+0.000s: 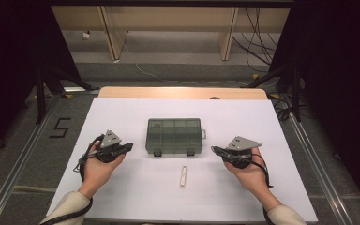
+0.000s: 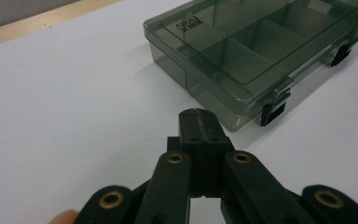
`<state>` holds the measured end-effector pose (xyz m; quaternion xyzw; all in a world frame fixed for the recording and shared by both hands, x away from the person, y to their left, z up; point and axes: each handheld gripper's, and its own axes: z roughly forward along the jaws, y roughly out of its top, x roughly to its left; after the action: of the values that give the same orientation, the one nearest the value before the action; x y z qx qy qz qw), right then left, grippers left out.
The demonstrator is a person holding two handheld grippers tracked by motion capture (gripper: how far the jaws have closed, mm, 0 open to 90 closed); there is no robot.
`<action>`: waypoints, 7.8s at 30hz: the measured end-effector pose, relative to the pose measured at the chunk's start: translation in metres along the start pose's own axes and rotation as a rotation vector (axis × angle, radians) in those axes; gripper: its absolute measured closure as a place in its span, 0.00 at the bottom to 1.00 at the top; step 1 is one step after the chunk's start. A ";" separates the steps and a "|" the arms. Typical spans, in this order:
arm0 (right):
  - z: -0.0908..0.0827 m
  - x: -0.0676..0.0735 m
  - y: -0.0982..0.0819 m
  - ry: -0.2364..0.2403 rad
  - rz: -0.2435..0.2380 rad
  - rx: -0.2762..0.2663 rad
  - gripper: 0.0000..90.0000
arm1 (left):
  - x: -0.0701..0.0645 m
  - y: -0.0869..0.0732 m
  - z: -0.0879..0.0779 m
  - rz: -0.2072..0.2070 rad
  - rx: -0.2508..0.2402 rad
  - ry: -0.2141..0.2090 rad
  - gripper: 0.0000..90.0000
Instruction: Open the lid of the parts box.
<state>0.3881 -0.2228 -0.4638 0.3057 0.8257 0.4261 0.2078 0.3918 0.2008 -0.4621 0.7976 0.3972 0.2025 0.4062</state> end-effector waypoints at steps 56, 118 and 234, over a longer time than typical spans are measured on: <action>0.034 0.008 0.015 0.032 -0.028 0.024 1.00 | -0.016 0.008 0.029 0.064 0.004 -0.054 0.99; 0.051 0.001 0.069 -0.273 -0.077 -0.195 0.83 | -0.018 0.058 0.044 0.177 -0.260 0.246 0.91; 0.087 -0.038 0.100 -0.343 0.132 -0.224 0.94 | 0.023 0.103 0.084 -0.034 -0.227 0.234 0.93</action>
<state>0.5014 -0.1538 -0.4252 0.4022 0.7038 0.4698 0.3495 0.5079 0.1418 -0.4282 0.7106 0.4298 0.3310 0.4481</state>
